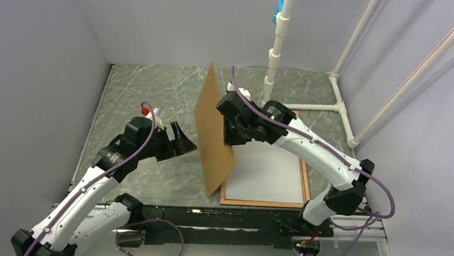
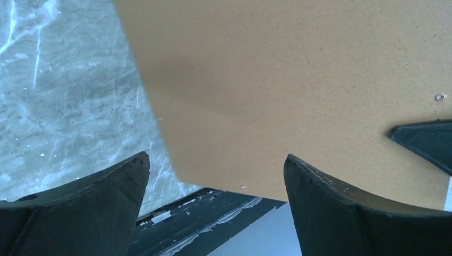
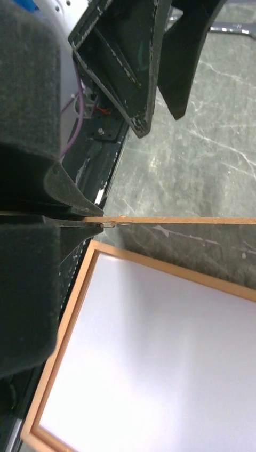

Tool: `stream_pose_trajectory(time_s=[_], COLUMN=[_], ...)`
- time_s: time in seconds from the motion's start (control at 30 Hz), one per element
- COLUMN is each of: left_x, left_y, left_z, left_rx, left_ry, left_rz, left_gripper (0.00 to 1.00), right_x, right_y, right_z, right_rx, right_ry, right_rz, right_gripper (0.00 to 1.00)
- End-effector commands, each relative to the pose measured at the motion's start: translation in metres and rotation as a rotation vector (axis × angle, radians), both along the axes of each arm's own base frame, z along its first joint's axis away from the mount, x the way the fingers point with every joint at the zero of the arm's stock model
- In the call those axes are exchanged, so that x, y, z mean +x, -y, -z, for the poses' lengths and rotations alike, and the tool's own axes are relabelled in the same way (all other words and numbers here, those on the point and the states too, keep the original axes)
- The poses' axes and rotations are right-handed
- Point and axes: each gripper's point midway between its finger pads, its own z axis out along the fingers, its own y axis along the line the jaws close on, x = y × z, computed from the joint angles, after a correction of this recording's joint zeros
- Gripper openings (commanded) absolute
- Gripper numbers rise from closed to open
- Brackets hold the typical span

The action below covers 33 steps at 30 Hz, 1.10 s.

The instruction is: Put the photo into the frame

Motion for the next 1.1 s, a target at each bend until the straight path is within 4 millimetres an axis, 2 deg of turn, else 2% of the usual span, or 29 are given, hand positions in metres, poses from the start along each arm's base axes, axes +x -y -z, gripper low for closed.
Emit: stream_pose_trajectory(time_s=[0.0, 0.17, 0.4, 0.47, 0.5, 0.6, 0.7, 0.97, 1.07], left_x=[0.004, 0.002, -0.002, -0.003, -0.003, -0.004, -0.004, -0.006, -0.008], left_y=[0.000, 0.003, 0.006, 0.004, 0.002, -0.002, -0.003, -0.004, -0.005], left_z=[-0.022, -0.036, -0.056, -0.062, -0.065, -0.071, -0.079, -0.104, -0.112], left_rx=[-0.012, -0.040, -0.109, -0.117, -0.122, -0.143, -0.174, -0.305, -0.362], left_ry=[0.041, 0.072, 0.130, 0.146, 0.153, 0.173, 0.199, 0.298, 0.339], left_rz=[-0.019, -0.009, 0.000, -0.012, -0.021, -0.053, -0.068, -0.096, -0.108], left_gripper=[1.00, 0.99, 0.99, 0.99, 0.99, 0.99, 1.00, 0.99, 0.99], right_x=[0.004, 0.002, -0.010, -0.014, -0.016, -0.022, -0.026, -0.046, -0.051], right_y=[0.036, 0.030, 0.006, -0.002, -0.006, -0.016, -0.025, -0.051, -0.055], right_z=[-0.012, -0.017, -0.003, -0.004, -0.003, -0.006, -0.009, -0.018, -0.023], right_rx=[-0.165, -0.214, -0.277, -0.287, -0.291, -0.277, -0.239, -0.041, 0.023], right_ry=[0.066, 0.072, 0.070, 0.083, 0.089, 0.108, 0.117, 0.093, 0.091], right_rz=[0.014, -0.007, -0.066, -0.090, -0.105, -0.130, -0.155, -0.267, -0.285], right_gripper=[0.00, 0.00, 0.00, 0.03, 0.06, 0.28, 0.41, 0.62, 0.69])
